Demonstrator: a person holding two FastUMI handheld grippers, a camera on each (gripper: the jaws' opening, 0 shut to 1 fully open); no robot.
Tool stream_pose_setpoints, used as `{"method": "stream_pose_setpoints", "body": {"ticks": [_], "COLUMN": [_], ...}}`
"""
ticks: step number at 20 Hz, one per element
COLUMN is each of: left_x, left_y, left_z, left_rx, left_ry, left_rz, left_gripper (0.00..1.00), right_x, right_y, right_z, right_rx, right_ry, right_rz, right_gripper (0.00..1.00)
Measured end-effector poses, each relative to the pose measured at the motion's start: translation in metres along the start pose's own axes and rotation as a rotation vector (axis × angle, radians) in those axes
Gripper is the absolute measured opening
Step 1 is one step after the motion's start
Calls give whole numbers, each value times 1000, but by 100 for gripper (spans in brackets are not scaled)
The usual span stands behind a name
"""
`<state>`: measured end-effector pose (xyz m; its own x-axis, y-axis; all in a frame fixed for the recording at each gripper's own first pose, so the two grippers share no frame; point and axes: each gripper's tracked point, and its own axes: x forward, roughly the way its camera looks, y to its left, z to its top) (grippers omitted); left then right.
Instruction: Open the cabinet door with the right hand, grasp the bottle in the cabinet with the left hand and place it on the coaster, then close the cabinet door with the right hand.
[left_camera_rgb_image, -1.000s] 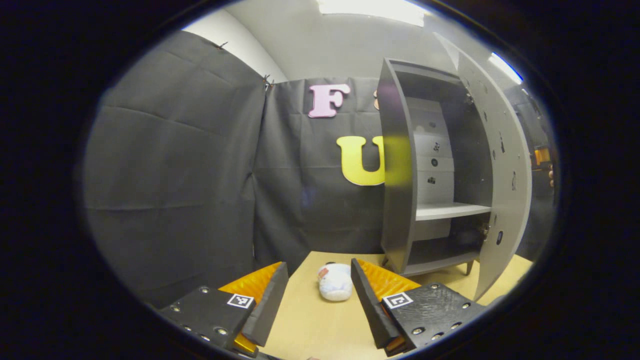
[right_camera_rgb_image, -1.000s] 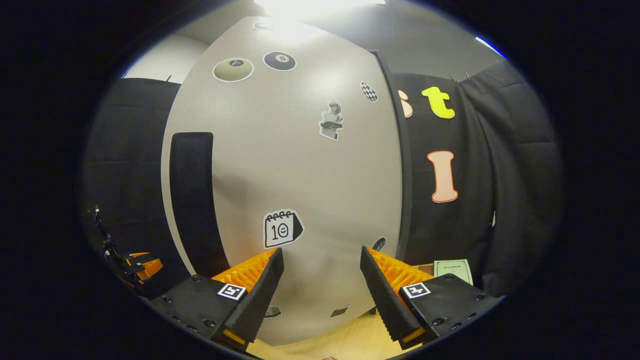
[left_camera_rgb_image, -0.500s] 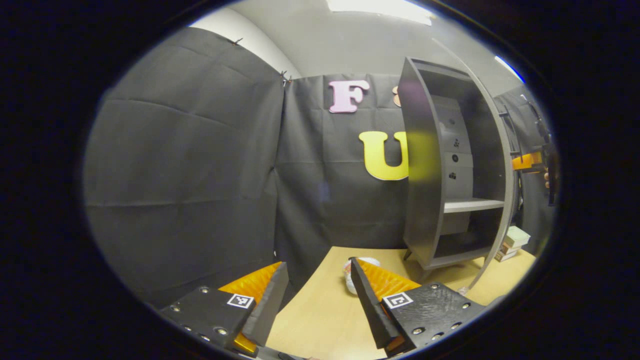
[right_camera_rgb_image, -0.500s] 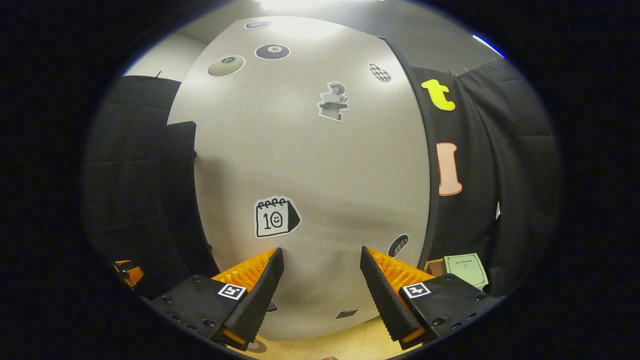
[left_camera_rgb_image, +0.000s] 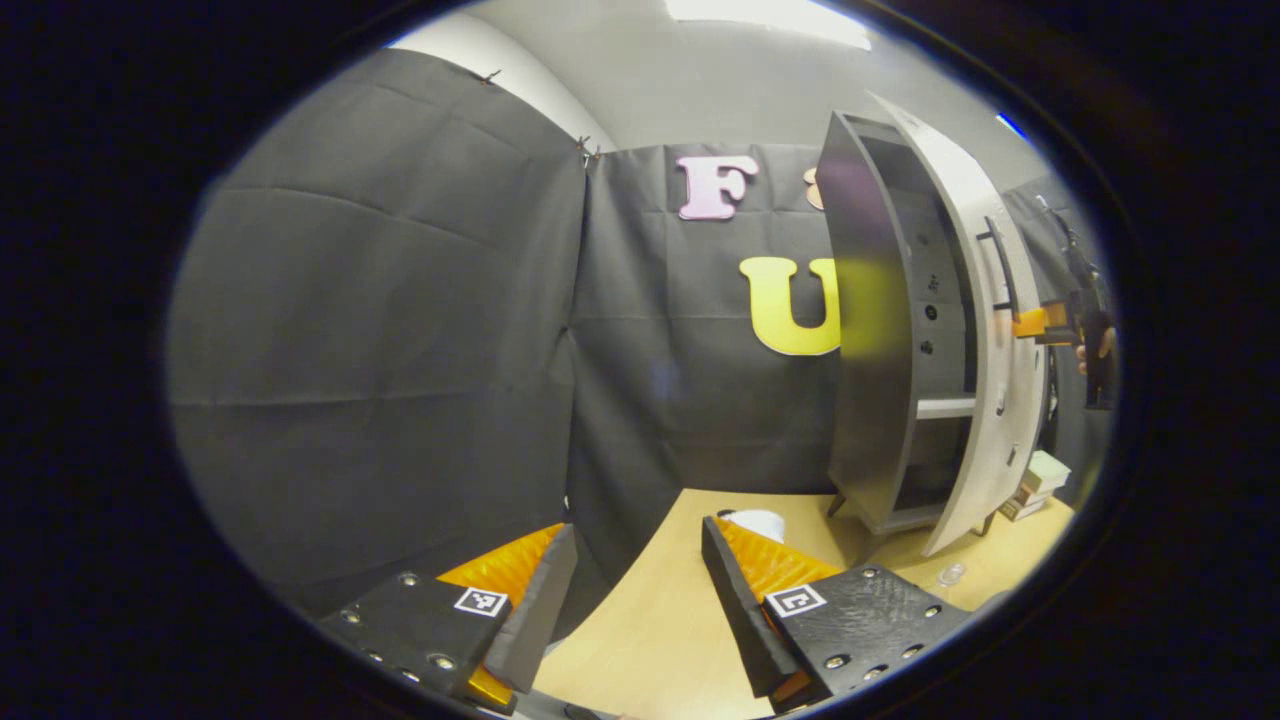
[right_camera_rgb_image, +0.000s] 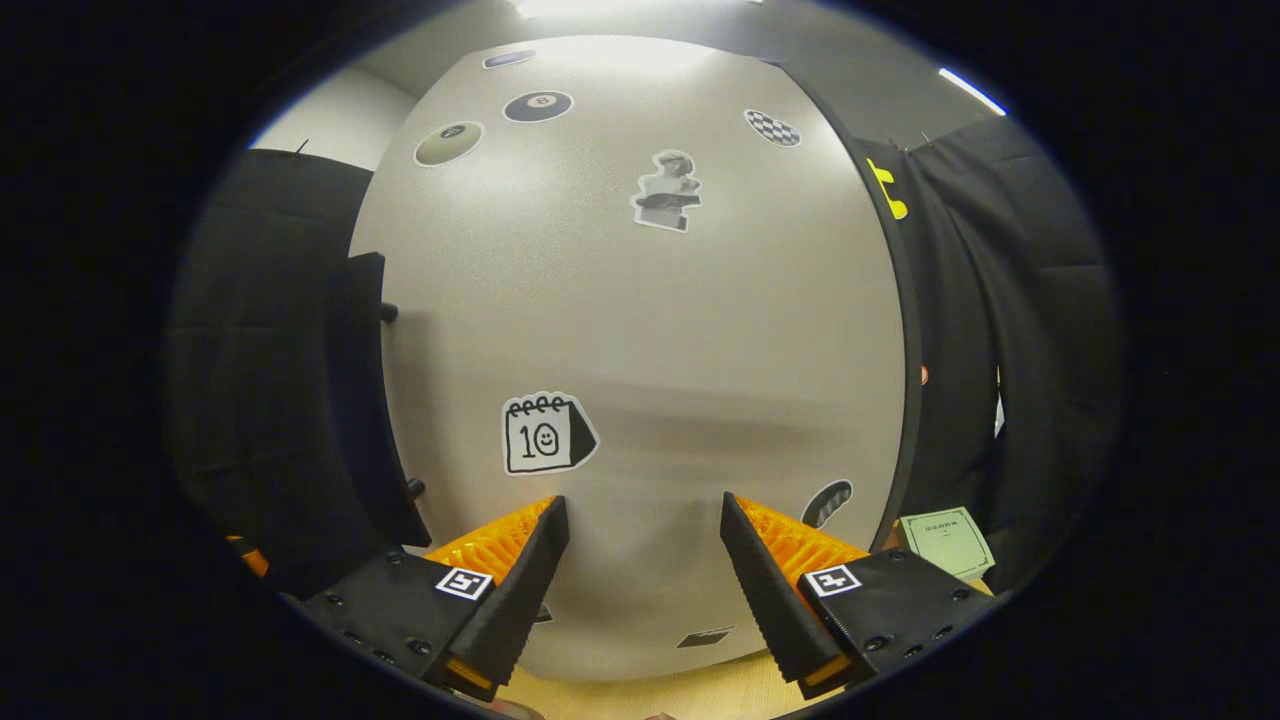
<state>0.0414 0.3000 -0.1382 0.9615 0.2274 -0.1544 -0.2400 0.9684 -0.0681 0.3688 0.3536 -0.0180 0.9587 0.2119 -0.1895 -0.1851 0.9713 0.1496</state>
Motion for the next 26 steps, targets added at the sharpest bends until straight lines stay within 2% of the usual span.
{"method": "stream_pose_setpoints", "body": {"ticks": [6, 8, 11, 15, 19, 21, 26], "left_x": [5, 6, 10, 21, 24, 23, 18], "left_y": [-2, -6, -14, -31, -59, -80, -140], "left_z": [-4, -2, 1, 9, 30, 40, 65], "left_rx": [-3, 0, -5, -7, 34, 35, 24], "left_ry": [5, 0, -2, 3, -23, -33, -55], "left_rz": [-11, -23, -51, -99, -119, -139, -175], "left_gripper": [78, 76, 77, 77, 76, 80, 78], "right_x": [-3, -5, -9, -27, -67, -88, -135], "right_y": [4, 5, 7, 9, -18, -35, -96], "right_z": [-5, -5, -9, 1, 14, 18, 28], "right_rx": [5, 11, 18, 23, 8, 17, -10], "right_ry": [-16, -16, -9, -57, -92, -95, -103], "right_rz": [-60, -71, -84, -79, -77, -72, -98], "right_gripper": [98, 98, 98, 98, 97, 97, 97]}}
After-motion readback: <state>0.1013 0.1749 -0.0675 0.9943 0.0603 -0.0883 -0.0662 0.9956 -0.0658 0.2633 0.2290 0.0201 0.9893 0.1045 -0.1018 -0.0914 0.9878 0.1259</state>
